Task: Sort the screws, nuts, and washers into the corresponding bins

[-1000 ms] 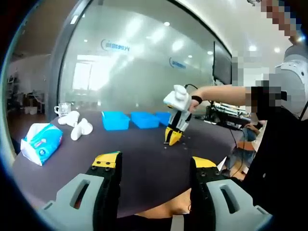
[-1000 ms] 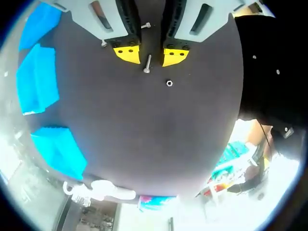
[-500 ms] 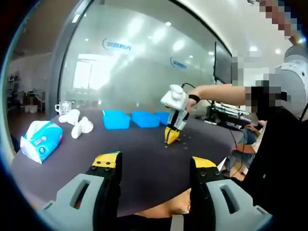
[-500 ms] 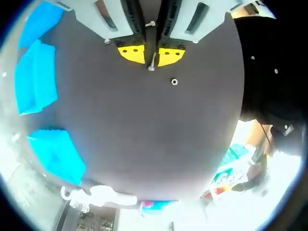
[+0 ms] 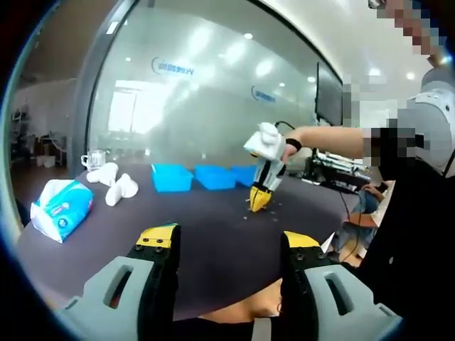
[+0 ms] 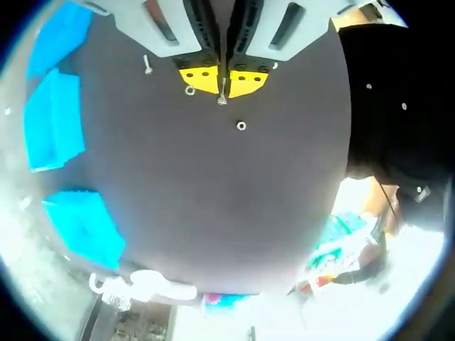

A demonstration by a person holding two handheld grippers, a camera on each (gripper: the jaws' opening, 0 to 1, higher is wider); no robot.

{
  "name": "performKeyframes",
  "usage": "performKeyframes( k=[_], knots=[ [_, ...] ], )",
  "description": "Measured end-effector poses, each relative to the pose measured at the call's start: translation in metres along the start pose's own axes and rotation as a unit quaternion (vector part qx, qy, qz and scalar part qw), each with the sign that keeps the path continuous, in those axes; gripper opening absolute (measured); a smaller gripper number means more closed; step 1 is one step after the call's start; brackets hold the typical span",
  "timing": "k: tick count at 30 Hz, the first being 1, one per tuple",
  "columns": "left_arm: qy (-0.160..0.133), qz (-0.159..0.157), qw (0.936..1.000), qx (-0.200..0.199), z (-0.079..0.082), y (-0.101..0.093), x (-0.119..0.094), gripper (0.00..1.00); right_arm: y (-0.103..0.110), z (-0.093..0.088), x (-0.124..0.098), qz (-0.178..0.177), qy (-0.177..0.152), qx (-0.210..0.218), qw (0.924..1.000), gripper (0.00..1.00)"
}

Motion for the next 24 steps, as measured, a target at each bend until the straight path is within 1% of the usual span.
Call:
performKeyframes(
  k=[2, 5, 8, 10, 13, 15, 17, 19, 21, 23, 24],
  knots=[
    [-0.007, 0.006, 1.0000, 0.004, 0.003, 0.002, 0.000, 0.54, 0.002, -0.003, -0.009, -0.010, -0.020, 0.010, 0.9997, 0.00],
    [-0.011, 0.005, 0.9999, 0.004, 0.006, 0.004, 0.001, 0.54, 0.009, -0.012, -0.024, -0.017, -0.054, 0.022, 0.9982, 0.00],
    [-0.011, 0.000, 0.9999, 0.009, 0.009, 0.004, 0.003, 0.54, 0.009, -0.025, -0.042, -0.043, -0.086, 0.039, 0.9946, 0.00],
    [-0.012, -0.005, 0.9999, 0.011, 0.011, 0.002, 0.005, 0.54, 0.016, -0.036, -0.053, -0.055, -0.110, 0.055, 0.9908, 0.00],
    [-0.010, -0.014, 0.9998, 0.013, 0.012, -0.001, 0.010, 0.54, 0.019, -0.051, -0.070, -0.088, -0.150, 0.081, 0.9815, 0.00],
    [-0.008, -0.017, 0.9997, 0.018, 0.013, -0.002, 0.012, 0.54, 0.021, -0.062, -0.081, -0.112, -0.183, 0.103, 0.9712, 0.00],
    [-0.010, -0.020, 0.9996, 0.019, 0.016, -0.003, 0.014, 0.54, 0.024, -0.072, -0.091, -0.135, -0.221, 0.128, 0.9573, 0.00],
    [-0.014, -0.019, 0.9995, 0.023, 0.019, -0.004, 0.015, 0.54, 0.031, -0.085, -0.099, -0.166, -0.251, 0.147, 0.9423, 0.00],
    [-0.017, -0.021, 0.9994, 0.024, 0.022, -0.005, 0.017, 0.54, 0.036, -0.098, -0.106, -0.208, -0.268, 0.153, 0.9282, 0.00],
    [-0.018, -0.022, 0.9992, 0.026, 0.024, -0.007, 0.018, 0.54, 0.042, -0.109, -0.113, -0.255, -0.289, 0.158, 0.9089, 0.00],
    [-0.018, -0.024, 0.9992, 0.027, 0.025, -0.008, 0.020, 0.54, 0.046, -0.114, -0.115, -0.274, -0.292, 0.157, 0.9028, 0.00]
  ],
)
Point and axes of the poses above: the point that each gripper's makers call its tool centre point, and the gripper's own axes: x roughly forward along the fingers, y roughly to its left, z roughly out of its top, the point moved 9 cm from there along -x, roughly backward along the fingers, and after that the axes turned 1 degree about y, right-handed, at the moved point
